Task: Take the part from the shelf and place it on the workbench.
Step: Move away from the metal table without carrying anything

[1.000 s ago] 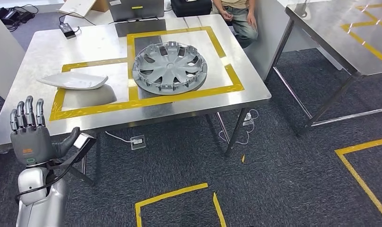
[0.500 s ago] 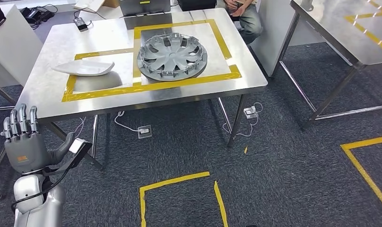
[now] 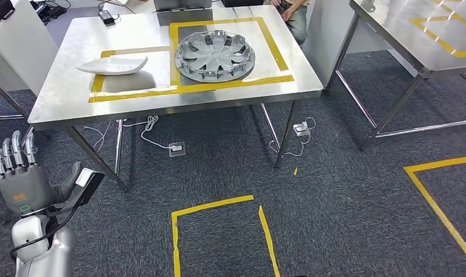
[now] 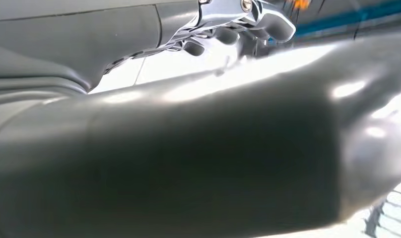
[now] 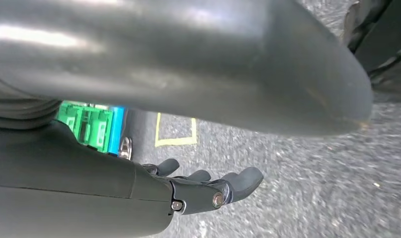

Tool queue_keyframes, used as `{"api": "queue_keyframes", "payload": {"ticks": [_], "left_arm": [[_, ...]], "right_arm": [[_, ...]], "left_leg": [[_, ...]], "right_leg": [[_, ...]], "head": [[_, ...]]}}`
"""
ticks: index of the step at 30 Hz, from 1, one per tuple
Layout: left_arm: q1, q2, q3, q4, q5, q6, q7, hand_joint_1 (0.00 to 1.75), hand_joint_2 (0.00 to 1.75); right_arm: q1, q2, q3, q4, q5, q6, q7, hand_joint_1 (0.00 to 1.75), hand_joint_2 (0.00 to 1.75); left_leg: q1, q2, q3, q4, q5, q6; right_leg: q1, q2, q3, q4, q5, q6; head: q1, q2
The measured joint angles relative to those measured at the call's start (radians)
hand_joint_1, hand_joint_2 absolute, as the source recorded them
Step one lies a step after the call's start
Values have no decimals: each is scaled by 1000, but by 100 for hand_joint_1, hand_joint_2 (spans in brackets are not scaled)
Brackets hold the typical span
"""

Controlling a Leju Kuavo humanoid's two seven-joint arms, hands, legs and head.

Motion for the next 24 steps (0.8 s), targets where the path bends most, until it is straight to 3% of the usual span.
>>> {"api": "queue_keyframes", "payload": {"ticks": [2,3,5,7,9,10,13,15,18,19,22,24], "left_arm": [[-14,4,0,29,41,0,-19,0,131],[-24,6,1,45,51,0,-23,0,175],[-39,11,2,73,57,0,-21,0,175],[-46,15,2,98,69,0,-16,0,175],[-56,19,4,125,96,0,-14,0,175],[-63,21,5,138,109,0,-13,0,175],[-77,24,9,168,128,0,-12,0,175],[-75,25,9,189,144,-7,-9,0,175],[-55,24,9,220,196,-38,7,0,44],[-47,24,9,228,218,-49,14,0,0],[-22,24,6,252,287,-88,37,0,0],[-2,23,2,268,333,-113,53,0,0]], "right_arm": [[-3,1,-4,0,-10,9,2,0,0],[-4,2,-7,0,-13,13,2,0,0],[-5,4,-12,0,-19,20,1,0,87],[-4,6,-19,0,-26,25,1,0,175],[-3,8,-26,0,-32,28,3,0,175],[-3,8,-30,0,-35,29,4,0,175],[-2,10,-37,0,-42,29,4,0,175],[1,9,-34,0,-56,29,4,0,175],[10,5,-11,-1,-100,28,4,0,175],[14,4,-1,-2,-116,27,4,0,131],[23,-3,34,-9,-168,25,4,0,0],[31,-8,60,-15,-204,24,4,0,0]], "left_leg": [[-1,-1,-15,5,14,-11],[-2,-1,-18,6,20,-18],[-3,-1,-19,4,22,-23],[-3,-1,-20,-2,11,-13],[-4,-2,-20,-10,13,-3],[-3,-2,-20,-15,31,-2],[-1,-4,-21,-31,74,-22],[1,-4,-22,-35,79,-36],[1,-4,-23,-35,80,-38],[1,-4,-24,-35,79,-38],[1,-4,-27,-35,79,-39],[1,-4,-30,-34,78,-39]], "right_leg": [[2,2,110,-148,-24,-9],[4,3,144,-201,-45,-17],[8,3,158,-237,-61,-31],[8,2,153,-242,-53,-39],[9,2,148,-242,-44,-47],[10,2,145,-241,-40,-50],[13,1,137,-239,-32,-56],[14,1,133,-238,-30,-57],[15,1,131,-238,-29,-57],[15,1,130,-238,-29,-57],[15,1,127,-238,-29,-57],[15,1,125,-238,-29,-57]], "head": [[0,0],[0,0],[0,0],[0,0],[0,0],[-1,0],[0,0],[0,0],[0,0],[0,0],[0,0],[0,0]]}}
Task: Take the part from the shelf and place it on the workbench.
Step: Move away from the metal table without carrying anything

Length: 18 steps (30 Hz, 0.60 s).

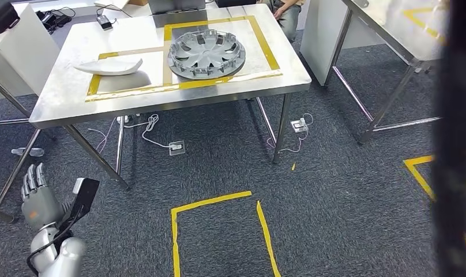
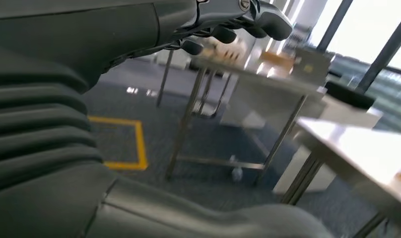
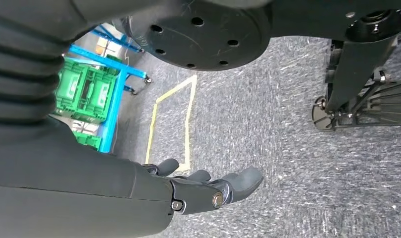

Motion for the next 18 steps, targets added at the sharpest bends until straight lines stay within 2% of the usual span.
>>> {"api": "queue_keyframes", "payload": {"ticks": [18], "left_arm": [[192,-2,-106,116,410,-229,144,0,0]], "right_arm": [[74,-53,268,-65,-312,-7,0,0,0]], "left_leg": [[0,0,-11,6,-1,2]], "right_leg": [[-1,0,-8,0,3,5]], "head": [[0,0]]}}
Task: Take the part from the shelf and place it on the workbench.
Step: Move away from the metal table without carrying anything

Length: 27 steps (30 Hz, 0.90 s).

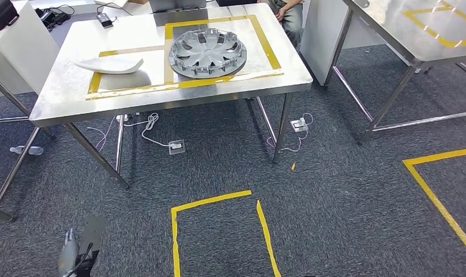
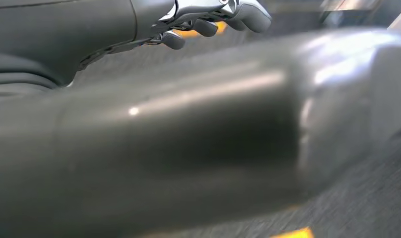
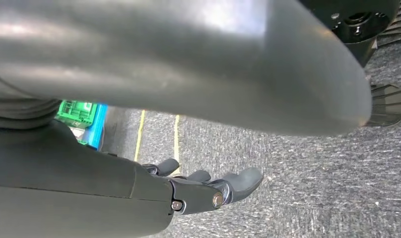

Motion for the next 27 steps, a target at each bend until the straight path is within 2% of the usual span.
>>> {"api": "queue_keyframes", "payload": {"ticks": [19,27], "left_arm": [[207,0,-146,120,442,-246,155,0,0],[271,0,-196,159,615,-341,216,0,0]], "right_arm": [[79,-55,299,-70,-336,-13,0,0,0],[104,-73,400,-93,-467,-17,0,0,0]], "left_leg": [[0,0,-2,1,-3,2],[0,0,-2,1,-3,2]], "right_leg": [[0,0,-1,0,-2,3],[0,0,-1,0,-2,3]], "head": [[0,0],[0,0]]}}
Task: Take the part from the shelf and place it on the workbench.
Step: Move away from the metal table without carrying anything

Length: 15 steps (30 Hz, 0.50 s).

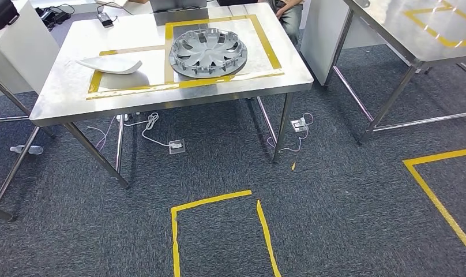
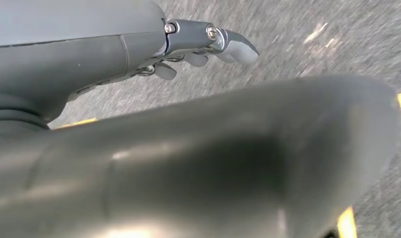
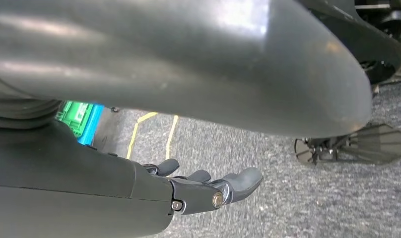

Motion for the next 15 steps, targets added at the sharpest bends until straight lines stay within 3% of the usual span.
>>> {"api": "queue_keyframes", "payload": {"ticks": [6,12,14,15], "left_arm": [[4,2,-17,4,26,-14,11,0,0],[-75,3,-24,-93,26,-15,10,0,0],[-110,2,-26,-136,26,-15,10,0,0],[-127,2,-27,-156,26,-15,10,0,0]], "right_arm": [[21,-5,32,-1,-17,0,2,0,0],[111,-7,44,84,-20,-1,0,0,0],[147,-12,45,127,-20,-1,-1,0,0],[163,-15,46,148,-20,-1,-1,0,0]], "left_leg": [[-2,2,0,9,-9,11],[-3,-1,3,11,-10,27],[5,-4,6,-5,2,33],[10,-6,5,-11,8,36]], "right_leg": [[-4,4,-1,-2,-1,7],[-7,0,9,-3,-3,23],[-6,1,3,24,-38,31],[-7,3,-10,65,-76,35]], "head": [[-1,0],[-1,0],[2,0],[4,0]]}}
